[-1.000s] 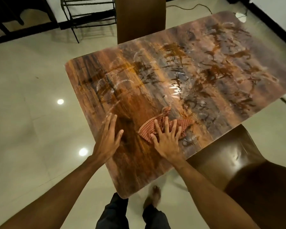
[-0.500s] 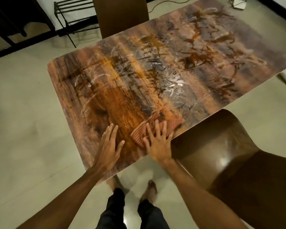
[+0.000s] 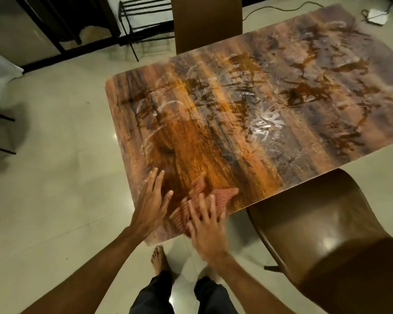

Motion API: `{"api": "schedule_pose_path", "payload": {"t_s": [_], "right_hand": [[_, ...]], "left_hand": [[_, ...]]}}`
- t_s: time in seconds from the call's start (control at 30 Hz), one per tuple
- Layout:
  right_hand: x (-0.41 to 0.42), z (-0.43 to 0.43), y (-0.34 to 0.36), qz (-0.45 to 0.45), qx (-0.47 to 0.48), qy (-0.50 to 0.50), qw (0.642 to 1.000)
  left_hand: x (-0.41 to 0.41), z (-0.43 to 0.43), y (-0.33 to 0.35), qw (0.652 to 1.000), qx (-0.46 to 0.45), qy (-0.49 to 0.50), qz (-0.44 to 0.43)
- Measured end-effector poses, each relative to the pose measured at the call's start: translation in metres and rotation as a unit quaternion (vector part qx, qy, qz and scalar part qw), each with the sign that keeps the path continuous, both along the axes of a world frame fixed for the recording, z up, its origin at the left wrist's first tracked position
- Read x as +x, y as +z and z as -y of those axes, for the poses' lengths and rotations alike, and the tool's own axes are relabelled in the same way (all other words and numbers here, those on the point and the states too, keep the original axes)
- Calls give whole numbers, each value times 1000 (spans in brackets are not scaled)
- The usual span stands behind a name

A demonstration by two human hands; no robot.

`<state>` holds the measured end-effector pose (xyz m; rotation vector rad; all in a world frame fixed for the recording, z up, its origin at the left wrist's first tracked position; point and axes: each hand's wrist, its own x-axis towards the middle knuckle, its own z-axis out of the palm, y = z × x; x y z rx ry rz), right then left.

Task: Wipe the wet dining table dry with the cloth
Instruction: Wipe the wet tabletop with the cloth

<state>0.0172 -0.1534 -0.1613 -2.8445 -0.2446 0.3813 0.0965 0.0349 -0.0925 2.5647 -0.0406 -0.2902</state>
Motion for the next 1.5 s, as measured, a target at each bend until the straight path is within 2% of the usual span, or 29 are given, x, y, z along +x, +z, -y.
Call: {"api": "schedule_pose_path", "payload": {"t_s": [0.07,0.13,0.2,0.33,0.5,0.57,0.63,0.7,0.77,0.83,0.97,1.03,1.13,1.2,1.3,1.4,1.5], "right_hand": [[-12,-44,-2,-1,34,91,995],[23,-55,-5,26,34,113,993],[83,-52,-2,14,-3,83,996],[166,-70,8,-25,-47,-55,997],[104,-165,1,-30,-48,30,998],[139,-179,-2,-47,-37,6,998],[202,-190,-4,-14,-49,-21,998],[266,-206,1,-36,-46,-60,996],[296,-223,4,-41,-59,-77,994],[281,-233,6,-35,-61,-90,993],[166,-229,4,-22,-56,-116,991],[137,-222,3,-37,-38,-153,987],[186,-237,-7,-12,-42,-167,985],[253,-260,-14,25,-33,-125,991],[327,-282,-12,17,-23,-82,996],[314,-267,-14,24,-28,-66,997],[272,-205,-14,21,-23,-179,983]], "left_hand": [[2,-18,-1,1000,-1,10,-6],[7,-39,-3,1000,1,22,-3],[13,-59,-7,999,-14,35,-8],[33,-97,-14,995,-74,67,-30],[79,-154,-27,998,-55,25,-14],[100,-178,-33,998,-58,16,-14],[122,-200,-37,999,-52,0,-6],[143,-216,-37,999,-40,-14,-1],[159,-229,-34,999,-30,-20,-2],[172,-240,-28,999,-32,-38,8],[194,-248,-18,998,-44,-49,18],[202,-243,-16,997,-48,-55,12],[213,-235,-15,995,-50,-84,10],[221,-232,-16,994,-45,-98,20],[238,-232,-16,992,-9,-123,41],[259,-230,-13,993,3,-114,35],[279,-219,-10,992,-2,-120,34]]}}
